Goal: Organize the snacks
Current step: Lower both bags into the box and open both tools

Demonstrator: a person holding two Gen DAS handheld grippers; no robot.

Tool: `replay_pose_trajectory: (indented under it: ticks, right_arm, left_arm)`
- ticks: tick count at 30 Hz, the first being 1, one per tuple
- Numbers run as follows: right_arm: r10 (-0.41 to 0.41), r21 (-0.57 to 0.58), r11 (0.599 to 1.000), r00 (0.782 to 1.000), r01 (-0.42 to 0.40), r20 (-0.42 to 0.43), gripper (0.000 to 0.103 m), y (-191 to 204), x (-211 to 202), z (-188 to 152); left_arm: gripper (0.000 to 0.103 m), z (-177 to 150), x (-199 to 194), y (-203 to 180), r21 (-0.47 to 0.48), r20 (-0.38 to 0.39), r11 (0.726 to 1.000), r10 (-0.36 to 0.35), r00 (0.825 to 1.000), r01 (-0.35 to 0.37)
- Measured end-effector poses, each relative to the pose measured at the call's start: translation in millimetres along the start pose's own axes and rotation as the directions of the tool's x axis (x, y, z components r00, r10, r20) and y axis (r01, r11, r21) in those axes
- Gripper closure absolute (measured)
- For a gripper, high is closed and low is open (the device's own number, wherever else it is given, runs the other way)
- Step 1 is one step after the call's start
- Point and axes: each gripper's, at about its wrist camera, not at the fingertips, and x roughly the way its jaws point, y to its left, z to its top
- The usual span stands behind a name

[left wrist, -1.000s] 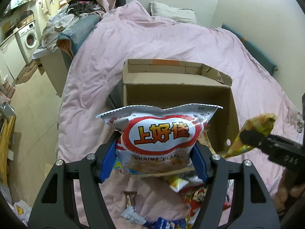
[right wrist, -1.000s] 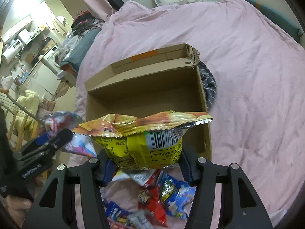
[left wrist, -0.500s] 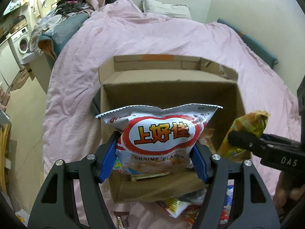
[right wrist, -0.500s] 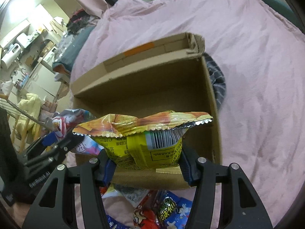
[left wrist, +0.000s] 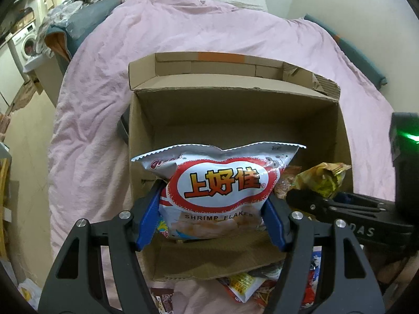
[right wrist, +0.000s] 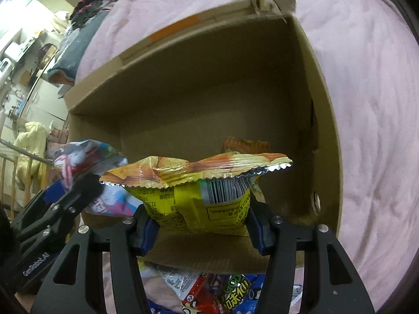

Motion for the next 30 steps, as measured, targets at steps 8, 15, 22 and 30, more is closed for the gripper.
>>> replay_pose_trajectory:
  ticks: [8, 15, 22, 30]
  right_arm:
    - [0.012, 0.025, 1.0, 1.0, -0.012, 0.001, 0.043, -0.4, 3.9, 2.7]
    - [0.037, 0.027, 0.999, 0.999, -0.037, 0.025, 0.042, -1.9, -3.4, 0.2]
    - [0.051, 0.025, 0.998, 0.997, -0.053, 0.062, 0.041, -5.6, -14.4, -0.6]
    - [0.045, 0.026, 0.998, 0.986, -0.05, 0.162, 0.007, -9.0, -35.6, 0.4]
  left_arm:
    - [0.036, -1.1, -2.8, -4.1, 0.027, 0.023, 1.0, 0.01, 1.0, -0.01]
    - [0.035, -3.3, -5.8, -7.8, 0.039, 0.028, 0.999, 0.0, 1.0, -0.001]
    - [0.009, -3.5, -10.6, -8.9, 0.041, 0.059, 0.999, 0.016, 0.998, -0.019]
    - [0.006, -2.2, -15.8, -7.9, 0.034, 0.079, 0.999, 0.011, 0.997, -0.014]
